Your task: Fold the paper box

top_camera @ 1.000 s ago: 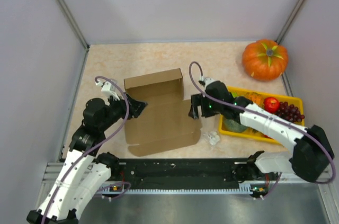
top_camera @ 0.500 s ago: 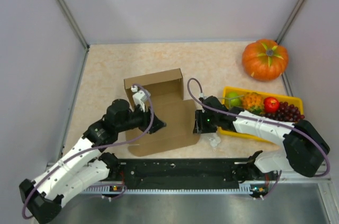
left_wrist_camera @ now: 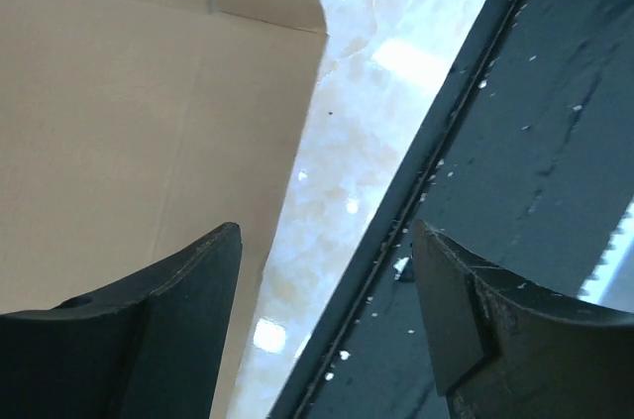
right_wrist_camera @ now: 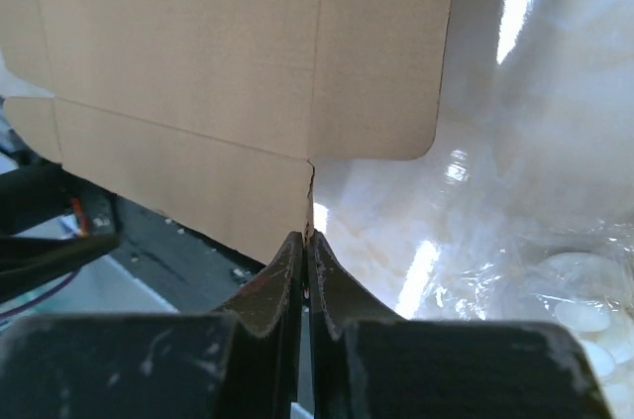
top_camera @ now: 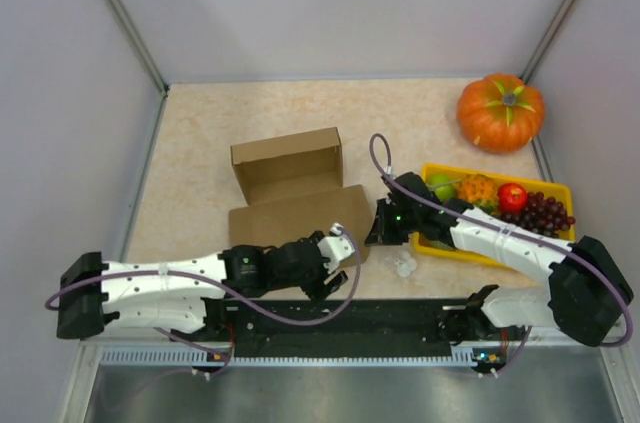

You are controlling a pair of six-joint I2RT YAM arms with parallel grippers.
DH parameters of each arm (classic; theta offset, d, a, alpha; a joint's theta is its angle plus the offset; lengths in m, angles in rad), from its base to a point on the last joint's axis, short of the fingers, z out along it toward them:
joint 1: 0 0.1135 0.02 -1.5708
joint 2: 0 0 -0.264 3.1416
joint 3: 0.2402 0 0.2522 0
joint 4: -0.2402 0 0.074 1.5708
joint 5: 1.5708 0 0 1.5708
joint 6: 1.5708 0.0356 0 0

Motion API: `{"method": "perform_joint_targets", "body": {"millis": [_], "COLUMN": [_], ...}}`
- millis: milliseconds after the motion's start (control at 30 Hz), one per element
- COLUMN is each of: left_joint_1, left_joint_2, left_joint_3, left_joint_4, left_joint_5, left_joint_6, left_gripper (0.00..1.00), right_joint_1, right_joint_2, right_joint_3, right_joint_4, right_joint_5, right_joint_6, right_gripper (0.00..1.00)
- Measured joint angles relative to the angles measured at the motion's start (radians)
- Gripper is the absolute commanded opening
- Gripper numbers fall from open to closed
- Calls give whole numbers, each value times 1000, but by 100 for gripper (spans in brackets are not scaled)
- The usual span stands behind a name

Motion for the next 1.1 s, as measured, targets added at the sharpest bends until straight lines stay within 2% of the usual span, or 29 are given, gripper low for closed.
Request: {"method": "perform_joint_targets", "body": {"millis": [200, 333, 367, 467, 633, 800, 833, 867, 900, 933, 1000, 1100], "left_joint_1": [-78, -104, -109, -120, -133, -142, -142, -142, -142, -142, -140, -137], "left_joint_2": [174, 274, 299, 401, 457, 457, 457, 456, 454, 448, 432, 406], "left_joint_3": [102, 196, 215, 285, 303, 303, 303, 303, 303, 303, 304, 313], "left_joint_4": [-22, -45, -55, -95, -115, -109, -108, -105, -103, -102, -99, -100], "left_joint_5": [-132, -236, -262, -380, -502, -621, -635, -650, -663, -674, -686, -691], "left_joint_6": [138, 206, 215, 235, 271, 332, 343, 358, 372, 389, 412, 438], "left_gripper": [76, 63, 54, 42, 34, 19, 17, 15, 9, 6, 1, 0], "right_joint_1": [-62, -89, -91, -96, -130, -158, -163, -166, -169, -174, -185, -214], "right_joint_2": [-34, -55, -60, -70, -76, -88, -89, -89, -89, -89, -94, -114], "right_joint_3": [45, 46, 46, 46, 51, 63, 68, 74, 79, 85, 96, 111], "right_joint_4": [-8, -10, -10, -11, -5, 12, 14, 16, 15, 13, 3, -10], "right_joint_5": [-97, -145, -154, -172, -206, -240, -246, -252, -257, -264, -276, -281], "right_joint_6": [1, 2, 3, 5, 17, 29, 29, 29, 29, 21, -3, -42], "right_gripper": [0, 0, 0, 0, 0, 0, 12, 18, 27, 42, 50, 68]}}
